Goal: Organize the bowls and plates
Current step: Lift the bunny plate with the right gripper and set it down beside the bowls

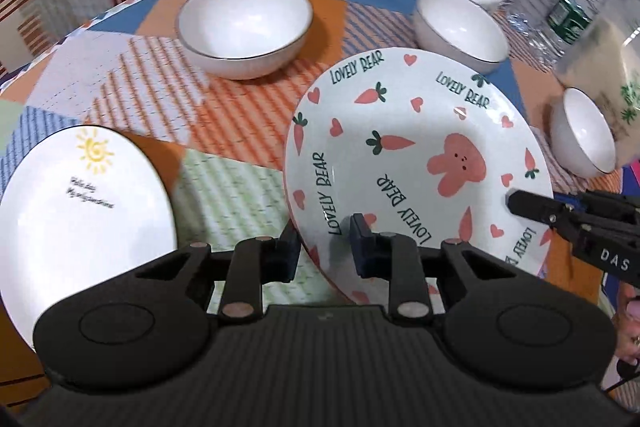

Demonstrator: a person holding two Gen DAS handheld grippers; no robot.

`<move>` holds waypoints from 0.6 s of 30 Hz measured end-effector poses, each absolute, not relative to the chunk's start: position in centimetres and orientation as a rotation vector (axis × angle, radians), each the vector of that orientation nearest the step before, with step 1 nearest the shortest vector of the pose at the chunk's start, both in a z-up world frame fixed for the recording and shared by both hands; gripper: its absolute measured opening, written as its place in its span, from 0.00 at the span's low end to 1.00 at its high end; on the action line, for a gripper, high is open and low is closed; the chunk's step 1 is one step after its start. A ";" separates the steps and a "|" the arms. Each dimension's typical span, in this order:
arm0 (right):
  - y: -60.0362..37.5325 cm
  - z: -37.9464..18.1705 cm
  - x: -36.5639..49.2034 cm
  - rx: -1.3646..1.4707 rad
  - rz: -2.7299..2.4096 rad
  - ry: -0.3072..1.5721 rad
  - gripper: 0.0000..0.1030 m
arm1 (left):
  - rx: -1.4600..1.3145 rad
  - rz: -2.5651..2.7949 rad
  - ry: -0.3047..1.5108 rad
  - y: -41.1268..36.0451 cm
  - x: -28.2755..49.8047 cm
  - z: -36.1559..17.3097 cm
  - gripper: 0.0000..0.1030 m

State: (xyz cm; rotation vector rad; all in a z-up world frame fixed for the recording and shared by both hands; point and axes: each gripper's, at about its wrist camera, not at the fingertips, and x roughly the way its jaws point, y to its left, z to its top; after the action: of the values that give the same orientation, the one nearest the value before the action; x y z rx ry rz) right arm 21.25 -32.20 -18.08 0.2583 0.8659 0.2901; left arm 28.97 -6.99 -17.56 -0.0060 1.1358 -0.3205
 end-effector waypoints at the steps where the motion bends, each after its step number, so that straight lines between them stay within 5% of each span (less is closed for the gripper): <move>1: -31.8 -18.1 21.9 0.250 0.300 0.870 0.21 | -0.006 -0.313 1.139 -6.7 29.1 -17.7 0.24; 18: -28.6 -20.5 25.4 0.117 0.269 0.947 0.27 | -0.007 -0.289 1.232 -6.1 30.6 -21.3 0.26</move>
State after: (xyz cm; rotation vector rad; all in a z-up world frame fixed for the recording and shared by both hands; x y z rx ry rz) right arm 25.38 -28.65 -20.51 0.1166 0.9468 0.2689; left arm 30.57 -6.07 -21.29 -0.0073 1.2316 -0.2886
